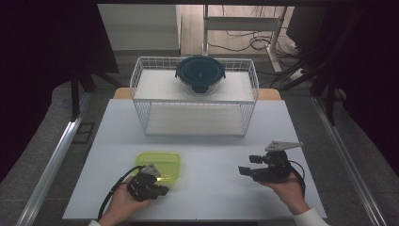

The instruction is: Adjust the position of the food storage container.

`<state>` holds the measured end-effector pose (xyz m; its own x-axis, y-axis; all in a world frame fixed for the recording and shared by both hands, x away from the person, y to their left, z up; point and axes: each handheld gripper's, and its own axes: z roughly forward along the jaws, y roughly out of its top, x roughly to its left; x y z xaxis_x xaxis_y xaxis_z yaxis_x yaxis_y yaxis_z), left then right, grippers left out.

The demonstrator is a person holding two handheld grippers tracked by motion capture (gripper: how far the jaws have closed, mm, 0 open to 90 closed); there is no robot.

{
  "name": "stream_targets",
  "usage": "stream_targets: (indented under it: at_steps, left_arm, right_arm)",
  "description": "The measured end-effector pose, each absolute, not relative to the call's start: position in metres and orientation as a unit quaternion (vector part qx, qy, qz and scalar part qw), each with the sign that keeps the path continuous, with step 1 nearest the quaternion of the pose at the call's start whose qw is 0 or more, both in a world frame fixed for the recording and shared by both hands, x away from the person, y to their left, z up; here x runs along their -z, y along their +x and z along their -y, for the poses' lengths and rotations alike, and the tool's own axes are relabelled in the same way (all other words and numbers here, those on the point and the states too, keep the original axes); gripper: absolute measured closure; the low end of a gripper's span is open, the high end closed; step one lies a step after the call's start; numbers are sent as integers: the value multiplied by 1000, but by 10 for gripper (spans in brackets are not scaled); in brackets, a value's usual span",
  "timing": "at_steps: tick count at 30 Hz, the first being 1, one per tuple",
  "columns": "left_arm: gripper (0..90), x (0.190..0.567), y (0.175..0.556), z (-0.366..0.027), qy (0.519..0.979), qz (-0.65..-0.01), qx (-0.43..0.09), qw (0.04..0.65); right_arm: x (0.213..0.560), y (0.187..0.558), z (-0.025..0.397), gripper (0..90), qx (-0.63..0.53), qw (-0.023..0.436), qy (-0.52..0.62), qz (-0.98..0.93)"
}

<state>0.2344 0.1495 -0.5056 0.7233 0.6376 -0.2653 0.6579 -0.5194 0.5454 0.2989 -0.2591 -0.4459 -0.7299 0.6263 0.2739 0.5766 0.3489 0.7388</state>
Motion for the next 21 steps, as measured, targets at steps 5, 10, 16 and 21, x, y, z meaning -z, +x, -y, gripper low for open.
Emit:
stream_targets:
  at_steps: [5,10,16,21]
  left_arm:
    - [897,484,228,-172,845,-393,-12,362]
    - [898,471,232,-205,809,-438,-46,388]
    - [897,475,237,-238,777,-490,-65,391]
    - [896,488,244,-260,759,-526,-77,377]
  right_arm:
    - [446,299,259,274,-438,27,365,-821]
    - [446,299,258,274,-439,25,365,-820]
    - [447,300,257,274,-436,23,364,-822]
    - [447,300,257,274,-436,24,364,-823]
